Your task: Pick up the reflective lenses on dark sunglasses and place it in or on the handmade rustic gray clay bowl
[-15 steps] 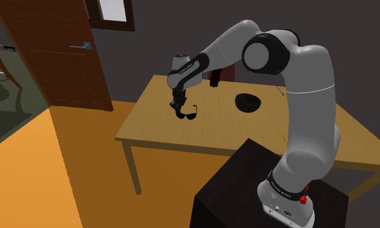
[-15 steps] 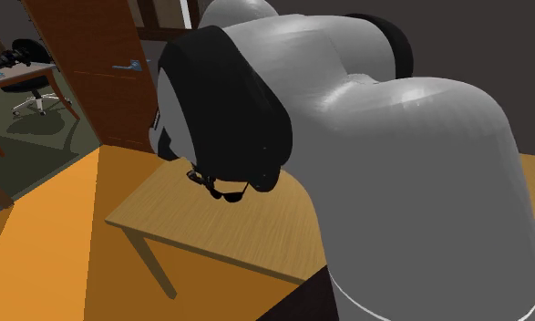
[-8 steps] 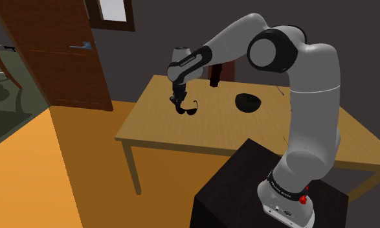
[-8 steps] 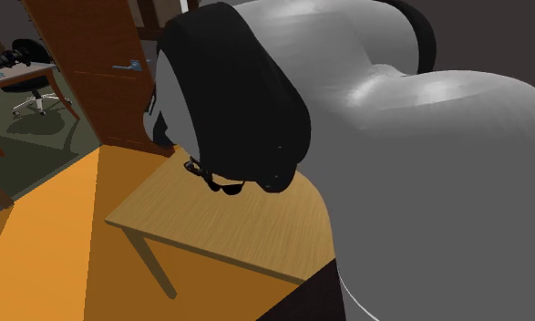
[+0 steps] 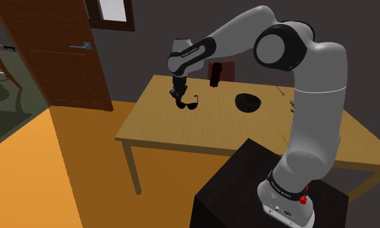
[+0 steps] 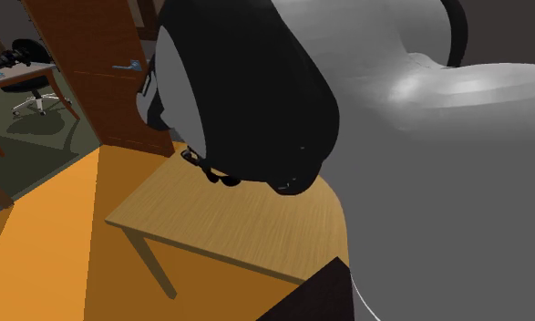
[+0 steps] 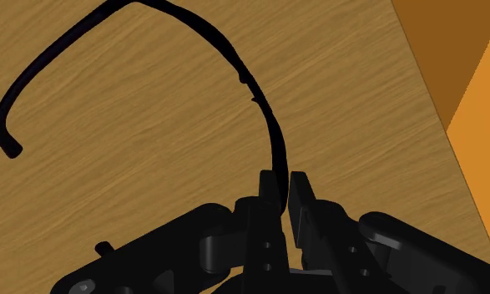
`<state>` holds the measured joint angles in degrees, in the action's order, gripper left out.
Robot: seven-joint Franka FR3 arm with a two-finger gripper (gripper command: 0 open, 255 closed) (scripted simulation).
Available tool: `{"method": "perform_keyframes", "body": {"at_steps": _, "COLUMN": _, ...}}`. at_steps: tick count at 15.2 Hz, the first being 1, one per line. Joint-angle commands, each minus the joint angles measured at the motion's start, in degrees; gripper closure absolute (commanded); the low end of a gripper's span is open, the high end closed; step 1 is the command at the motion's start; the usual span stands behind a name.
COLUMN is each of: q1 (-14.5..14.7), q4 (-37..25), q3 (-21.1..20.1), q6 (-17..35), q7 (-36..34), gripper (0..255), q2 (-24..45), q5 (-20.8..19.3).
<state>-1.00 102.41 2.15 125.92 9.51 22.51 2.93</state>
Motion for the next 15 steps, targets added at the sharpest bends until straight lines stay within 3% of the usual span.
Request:
{"method": "perform_keyframes", "body": {"at_steps": 1, "q1": 0.04, "q4": -0.64, "q3": 0.01, "q6": -1.24, "q7": -0.11, "gripper": 255, "q2": -0.59, "q5": -0.06}}
{"method": "perform_keyframes", "body": {"at_steps": 5, "q1": 0.06, "q4": -1.73, "q3": 0.05, "q6": -3.54, "q7": -0.22, "gripper": 255, "q2": -1.80, "q5": -0.17}}
{"method": "perform_keyframes", "body": {"at_steps": 15, "q1": -7.44, "q4": 8.34, "q3": 4.02, "q6": -1.73, "q7": 11.87, "gripper": 255, "q2": -9.64, "q5": 0.81}}
